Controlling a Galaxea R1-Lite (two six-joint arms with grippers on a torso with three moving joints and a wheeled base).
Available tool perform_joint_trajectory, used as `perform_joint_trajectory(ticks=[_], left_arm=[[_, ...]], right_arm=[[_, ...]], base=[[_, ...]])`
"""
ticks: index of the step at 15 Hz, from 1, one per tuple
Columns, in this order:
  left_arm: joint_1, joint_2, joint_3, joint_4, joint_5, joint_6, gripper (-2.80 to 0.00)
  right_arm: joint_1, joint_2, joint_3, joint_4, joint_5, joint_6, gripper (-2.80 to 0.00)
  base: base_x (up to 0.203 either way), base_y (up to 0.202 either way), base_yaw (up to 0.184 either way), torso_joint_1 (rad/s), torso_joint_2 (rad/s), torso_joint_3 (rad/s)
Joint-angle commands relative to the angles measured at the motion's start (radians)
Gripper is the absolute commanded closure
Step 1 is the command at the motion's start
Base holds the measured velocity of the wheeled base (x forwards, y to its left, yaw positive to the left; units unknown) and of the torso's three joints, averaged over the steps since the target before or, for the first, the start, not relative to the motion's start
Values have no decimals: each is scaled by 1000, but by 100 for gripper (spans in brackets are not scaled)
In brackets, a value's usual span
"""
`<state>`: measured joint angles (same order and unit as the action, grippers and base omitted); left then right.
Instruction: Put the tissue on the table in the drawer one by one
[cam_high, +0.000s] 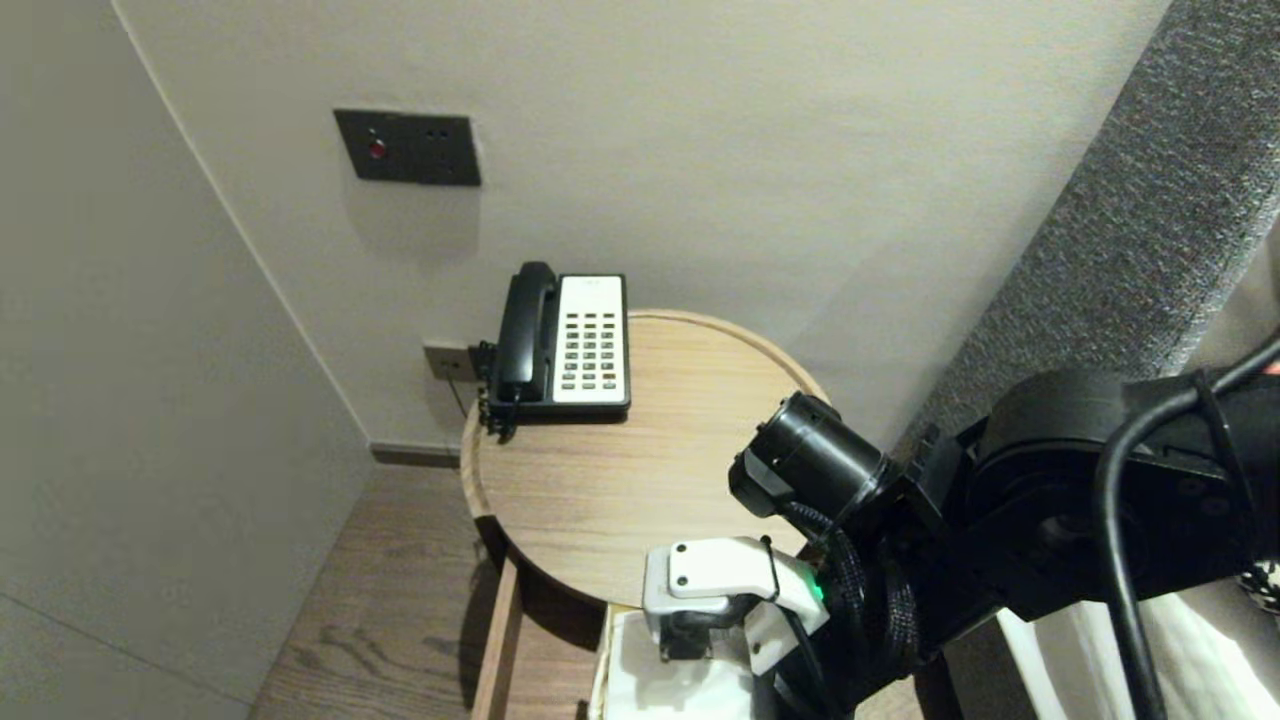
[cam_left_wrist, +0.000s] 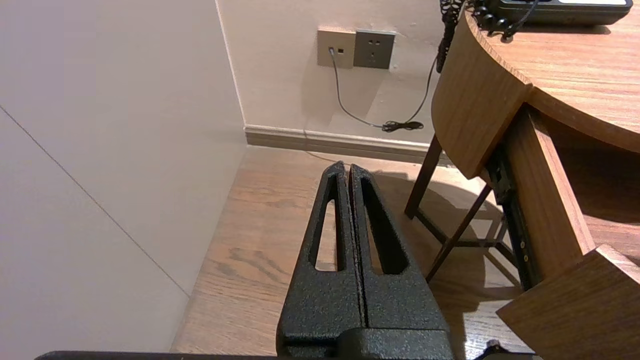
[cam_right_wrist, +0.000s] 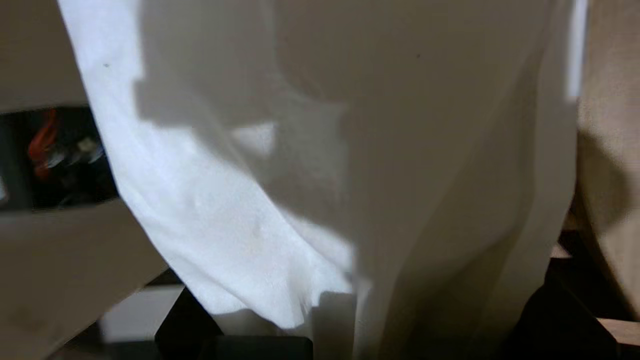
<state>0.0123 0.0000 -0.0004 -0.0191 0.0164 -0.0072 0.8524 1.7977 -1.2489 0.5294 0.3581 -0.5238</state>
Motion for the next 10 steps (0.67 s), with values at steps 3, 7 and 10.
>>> perform_joint_trajectory(ticks=[3, 7, 10], left_arm=[[1, -2, 0, -1, 0, 0, 0], [1, -2, 0, -1, 0, 0, 0], [0, -2, 0, -1, 0, 0, 0]], right_arm=[[56, -27, 94, -109, -51, 38, 0], [93, -17, 143, -163, -98, 60, 0], [131, -10, 189, -224, -141, 65, 0]], base=[[0, 0, 0, 0, 0, 0], [0, 0, 0, 0, 0, 0], [0, 0, 0, 0, 0, 0]])
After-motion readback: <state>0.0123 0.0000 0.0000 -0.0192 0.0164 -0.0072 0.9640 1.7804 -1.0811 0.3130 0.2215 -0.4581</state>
